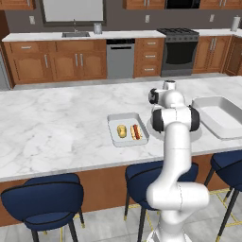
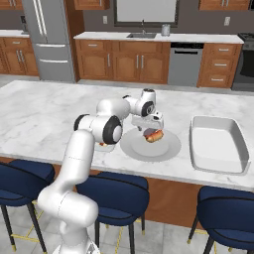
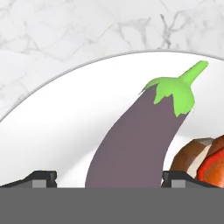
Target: Place one cooked food and one vegetable from the large plate to each tupperware container.
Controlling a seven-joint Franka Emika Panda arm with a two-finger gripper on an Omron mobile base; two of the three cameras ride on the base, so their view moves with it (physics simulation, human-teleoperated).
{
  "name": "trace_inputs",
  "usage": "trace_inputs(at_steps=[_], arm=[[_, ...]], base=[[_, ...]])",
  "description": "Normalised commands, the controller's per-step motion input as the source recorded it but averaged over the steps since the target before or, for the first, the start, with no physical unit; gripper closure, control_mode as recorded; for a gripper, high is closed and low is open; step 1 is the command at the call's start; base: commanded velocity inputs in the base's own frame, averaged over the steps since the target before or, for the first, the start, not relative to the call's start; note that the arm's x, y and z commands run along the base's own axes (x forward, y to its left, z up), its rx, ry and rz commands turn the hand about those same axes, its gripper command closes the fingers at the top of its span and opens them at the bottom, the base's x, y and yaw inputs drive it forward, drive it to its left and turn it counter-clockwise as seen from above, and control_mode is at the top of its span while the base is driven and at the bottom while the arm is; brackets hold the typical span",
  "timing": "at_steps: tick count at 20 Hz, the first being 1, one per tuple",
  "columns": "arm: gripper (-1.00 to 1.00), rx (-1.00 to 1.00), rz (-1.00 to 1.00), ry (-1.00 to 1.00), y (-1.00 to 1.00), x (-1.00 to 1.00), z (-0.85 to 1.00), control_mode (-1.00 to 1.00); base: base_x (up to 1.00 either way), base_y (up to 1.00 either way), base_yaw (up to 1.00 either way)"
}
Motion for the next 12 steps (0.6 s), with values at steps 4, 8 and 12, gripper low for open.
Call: trace_inputs(at_steps=[4, 8, 12], arm=[[-1.0, 0.0, 0.0, 0.0, 0.0, -0.31, -0.39, -1.0], [1.0, 0.0, 0.0, 0.02, 0.0, -0.27, -0.36, -1.0], [1.0, 0.0, 0.0, 0.0, 0.0, -0.26, -0.16, -1.0]], base=[[0.0, 0.0, 0.0], [0.0, 0.0, 0.0], [0.0, 0.0, 0.0]])
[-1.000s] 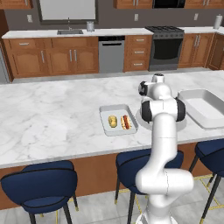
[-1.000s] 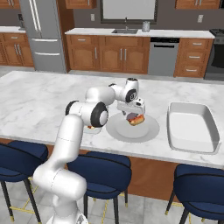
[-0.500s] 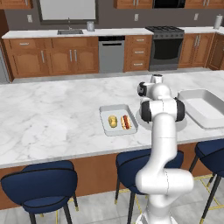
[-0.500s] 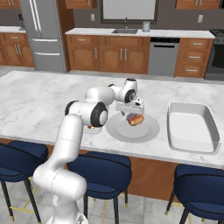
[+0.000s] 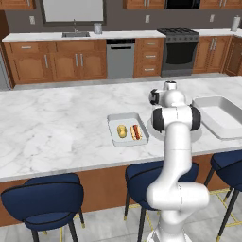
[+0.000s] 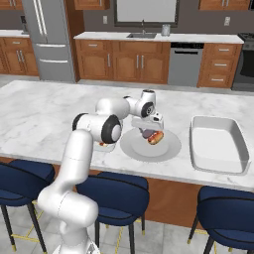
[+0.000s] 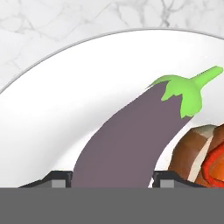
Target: Place one cooked food and one vegetable from the large plate to each tupperware container.
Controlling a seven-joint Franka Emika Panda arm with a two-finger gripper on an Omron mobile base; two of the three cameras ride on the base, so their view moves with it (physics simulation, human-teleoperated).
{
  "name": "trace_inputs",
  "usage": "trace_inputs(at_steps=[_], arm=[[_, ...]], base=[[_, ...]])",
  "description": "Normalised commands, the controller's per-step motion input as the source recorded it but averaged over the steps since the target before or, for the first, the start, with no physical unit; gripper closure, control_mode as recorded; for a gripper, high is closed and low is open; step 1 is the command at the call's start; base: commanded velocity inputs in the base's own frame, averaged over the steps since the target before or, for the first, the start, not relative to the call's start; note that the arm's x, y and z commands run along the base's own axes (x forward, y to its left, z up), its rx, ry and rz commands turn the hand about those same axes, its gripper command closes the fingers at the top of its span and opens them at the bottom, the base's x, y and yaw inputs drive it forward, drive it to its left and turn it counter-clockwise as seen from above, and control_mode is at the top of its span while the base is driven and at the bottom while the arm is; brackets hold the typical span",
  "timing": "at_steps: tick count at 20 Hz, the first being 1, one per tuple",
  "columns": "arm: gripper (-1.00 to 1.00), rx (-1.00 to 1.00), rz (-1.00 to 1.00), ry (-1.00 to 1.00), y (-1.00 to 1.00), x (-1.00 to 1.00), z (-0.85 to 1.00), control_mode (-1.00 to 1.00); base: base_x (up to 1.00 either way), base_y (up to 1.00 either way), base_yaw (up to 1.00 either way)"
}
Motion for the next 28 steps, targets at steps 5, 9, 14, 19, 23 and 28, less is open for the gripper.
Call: trace_inputs(at_steps=[5, 9, 14, 19, 23, 28], arm=[[1.0, 0.01, 0.0, -0.04, 0.0, -0.25, 0.22, -1.0], [1.0, -0.07, 0.11, -0.04, -0.05, -0.48, 0.9, -1.0], [1.0, -0.1, 0.29, 0.0, -0.55, -0.82, 0.91, -1.0], [1.0, -0.04, 0.33, -0.02, -0.96, -0.97, 0.74, -1.0], [1.0, -0.09, 0.22, 0.05, -0.99, -0.37, 0.6, -1.0], [1.0, -0.04, 0.02, 0.02, -0.91, 0.03, 0.0, -1.0]], base=[[0.0, 0.0, 0.0], [0.0, 0.0, 0.0], [0.0, 0.0, 0.0], [0.0, 0.0, 0.0], [0.0, 0.0, 0.0], [0.0, 0.0, 0.0]])
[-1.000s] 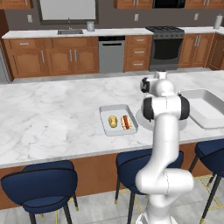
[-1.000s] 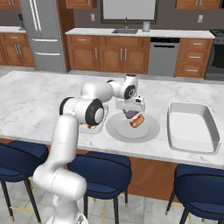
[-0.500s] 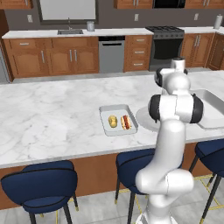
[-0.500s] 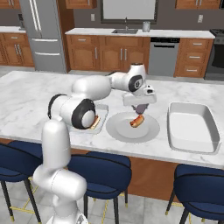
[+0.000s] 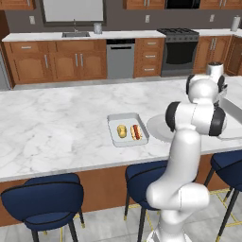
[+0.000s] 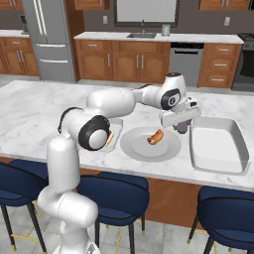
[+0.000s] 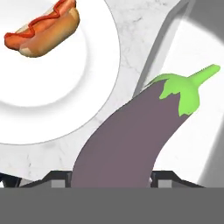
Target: Place one cooked food and one vegetable from the large plate to each tupperware container.
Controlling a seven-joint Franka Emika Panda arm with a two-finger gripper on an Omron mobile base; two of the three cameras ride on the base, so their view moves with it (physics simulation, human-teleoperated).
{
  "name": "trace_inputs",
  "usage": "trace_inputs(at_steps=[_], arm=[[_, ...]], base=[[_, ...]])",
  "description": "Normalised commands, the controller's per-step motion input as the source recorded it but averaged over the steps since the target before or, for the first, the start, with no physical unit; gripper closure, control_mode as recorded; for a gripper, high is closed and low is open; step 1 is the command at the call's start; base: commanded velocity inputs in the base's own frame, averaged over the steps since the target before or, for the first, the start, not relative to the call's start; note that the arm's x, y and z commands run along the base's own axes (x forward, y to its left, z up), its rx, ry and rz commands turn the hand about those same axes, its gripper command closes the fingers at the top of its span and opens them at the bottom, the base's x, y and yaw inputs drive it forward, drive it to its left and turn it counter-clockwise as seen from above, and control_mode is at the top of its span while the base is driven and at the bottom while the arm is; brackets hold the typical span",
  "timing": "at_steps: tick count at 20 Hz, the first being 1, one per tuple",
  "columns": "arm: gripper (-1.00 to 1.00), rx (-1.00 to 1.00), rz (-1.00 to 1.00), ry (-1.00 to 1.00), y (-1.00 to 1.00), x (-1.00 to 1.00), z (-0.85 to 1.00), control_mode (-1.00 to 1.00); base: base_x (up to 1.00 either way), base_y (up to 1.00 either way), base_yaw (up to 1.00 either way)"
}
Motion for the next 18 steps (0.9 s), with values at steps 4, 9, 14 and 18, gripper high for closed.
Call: trace_inputs(at_steps=[4, 9, 14, 18], arm=[[1.0, -0.03, 0.0, 0.0, -0.51, 0.0, 0.0, -1.0], [1.0, 0.04, 0.0, 0.0, -0.67, 0.0, 0.0, -1.0], [1.0, 0.06, 0.0, 0.0, -0.52, 0.11, -0.01, -1.0], [1.0, 0.09, 0.0, 0.0, -0.49, 0.02, -0.2, -1.0]], base=[[0.0, 0.0, 0.0], [0.0, 0.0, 0.0], [0.0, 0.0, 0.0], [0.0, 0.0, 0.0]])
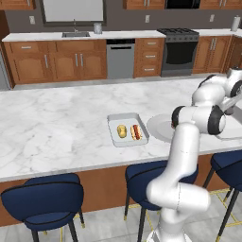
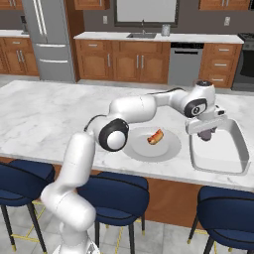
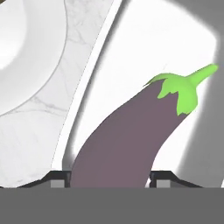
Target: Place one cooked food and one vegetable from the large plate to each tupperware container.
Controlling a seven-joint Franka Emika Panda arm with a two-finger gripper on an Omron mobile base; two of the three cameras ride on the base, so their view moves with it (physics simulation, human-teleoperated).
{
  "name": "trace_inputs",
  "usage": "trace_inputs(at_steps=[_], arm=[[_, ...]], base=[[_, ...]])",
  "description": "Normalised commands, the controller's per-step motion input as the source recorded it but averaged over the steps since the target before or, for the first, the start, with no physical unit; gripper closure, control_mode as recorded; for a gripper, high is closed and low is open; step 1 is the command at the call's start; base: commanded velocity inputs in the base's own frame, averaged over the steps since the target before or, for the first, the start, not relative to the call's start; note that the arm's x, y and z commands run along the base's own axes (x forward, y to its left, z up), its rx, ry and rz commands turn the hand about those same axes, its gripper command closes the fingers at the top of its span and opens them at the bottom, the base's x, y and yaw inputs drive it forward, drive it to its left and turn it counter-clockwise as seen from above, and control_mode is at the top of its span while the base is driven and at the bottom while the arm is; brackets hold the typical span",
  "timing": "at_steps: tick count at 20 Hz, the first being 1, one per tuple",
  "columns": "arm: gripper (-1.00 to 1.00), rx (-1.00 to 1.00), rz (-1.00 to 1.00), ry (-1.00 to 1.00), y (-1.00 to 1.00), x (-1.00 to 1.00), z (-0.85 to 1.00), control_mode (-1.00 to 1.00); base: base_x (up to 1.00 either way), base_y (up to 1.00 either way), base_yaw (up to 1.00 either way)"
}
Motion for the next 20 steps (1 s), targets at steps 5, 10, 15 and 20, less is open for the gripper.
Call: trace_inputs(at_steps=[5, 10, 15, 20], arm=[[1.0, 0.03, 0.0, -0.02, -0.23, 0.02, -0.26, -1.0], [1.0, -0.12, 0.0, -0.12, -0.21, 0.12, -0.42, -1.0], [1.0, -0.25, 0.0, -0.21, -0.07, 0.06, -0.37, -1.0], [1.0, -0.04, 0.0, 0.07, -0.18, 0.14, -0.39, -1.0]], base=[[0.0, 0.0, 0.0], [0.0, 0.0, 0.0], [0.0, 0.0, 0.0], [0.0, 0.0, 0.0]])
